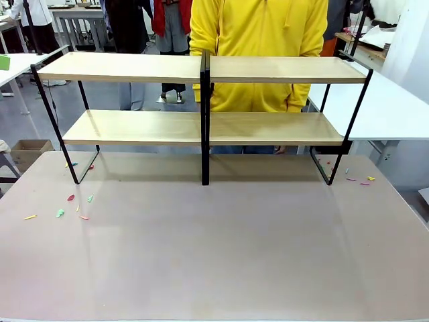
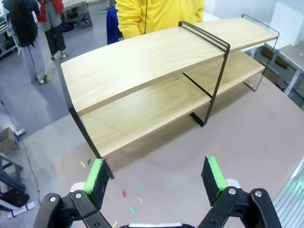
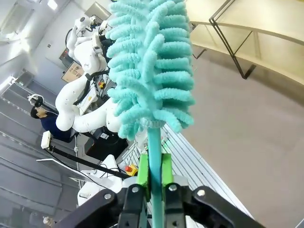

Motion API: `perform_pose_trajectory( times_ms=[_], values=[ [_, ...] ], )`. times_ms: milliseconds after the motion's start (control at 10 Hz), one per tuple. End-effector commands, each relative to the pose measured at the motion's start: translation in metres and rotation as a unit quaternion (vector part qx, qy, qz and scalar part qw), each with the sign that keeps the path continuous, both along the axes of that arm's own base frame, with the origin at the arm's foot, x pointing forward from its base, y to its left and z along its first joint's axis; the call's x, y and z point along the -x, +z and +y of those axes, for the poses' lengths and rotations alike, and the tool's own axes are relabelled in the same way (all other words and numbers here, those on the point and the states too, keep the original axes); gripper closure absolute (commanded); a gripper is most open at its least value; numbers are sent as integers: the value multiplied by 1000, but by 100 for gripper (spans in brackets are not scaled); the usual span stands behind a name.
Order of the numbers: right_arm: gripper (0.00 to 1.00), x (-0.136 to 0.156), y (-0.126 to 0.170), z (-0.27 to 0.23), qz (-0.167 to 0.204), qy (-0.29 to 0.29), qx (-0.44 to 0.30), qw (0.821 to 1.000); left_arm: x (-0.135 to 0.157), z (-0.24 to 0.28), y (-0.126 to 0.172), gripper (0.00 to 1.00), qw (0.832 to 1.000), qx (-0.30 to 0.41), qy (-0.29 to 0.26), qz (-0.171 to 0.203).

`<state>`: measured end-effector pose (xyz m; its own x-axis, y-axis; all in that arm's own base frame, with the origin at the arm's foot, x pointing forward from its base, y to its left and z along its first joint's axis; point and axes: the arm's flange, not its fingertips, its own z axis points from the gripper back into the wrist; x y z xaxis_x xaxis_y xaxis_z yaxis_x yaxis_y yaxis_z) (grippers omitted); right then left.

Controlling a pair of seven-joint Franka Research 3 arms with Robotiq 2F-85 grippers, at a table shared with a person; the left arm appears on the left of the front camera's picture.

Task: Clean the shelves.
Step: Place the Duster on the table.

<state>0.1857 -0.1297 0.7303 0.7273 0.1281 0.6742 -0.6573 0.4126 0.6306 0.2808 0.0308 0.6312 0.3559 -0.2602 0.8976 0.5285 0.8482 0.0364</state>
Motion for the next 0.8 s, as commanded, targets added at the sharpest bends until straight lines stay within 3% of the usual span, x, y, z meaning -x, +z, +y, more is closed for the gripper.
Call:
perform_pose_trajectory(
  times_ms=[0,100,200,300,400,500,600,700],
  values=[
    [88,0,0,0,0,0,0,1000,0,0,0,0,1000,0,0,0],
    [88,-12,-8,47,14,100,71,992,-4,-25,2,0,984,66,-158,42],
    [88,-29,-39,89,51,173,98,979,-6,-50,-23,0,953,111,-251,124],
    [88,-42,-81,118,91,224,120,963,-4,-64,-68,0,914,170,-286,233],
    [88,-48,-117,134,131,250,136,950,1,-65,-116,0,880,237,-274,306],
    [88,-48,-148,145,164,260,165,937,10,-69,-169,0,851,258,-240,389],
    [88,-49,-177,148,194,268,183,926,23,-69,-219,0,809,309,-219,449],
    [88,-50,-207,147,224,279,215,909,33,-65,-261,0,786,319,-174,500]
  ],
)
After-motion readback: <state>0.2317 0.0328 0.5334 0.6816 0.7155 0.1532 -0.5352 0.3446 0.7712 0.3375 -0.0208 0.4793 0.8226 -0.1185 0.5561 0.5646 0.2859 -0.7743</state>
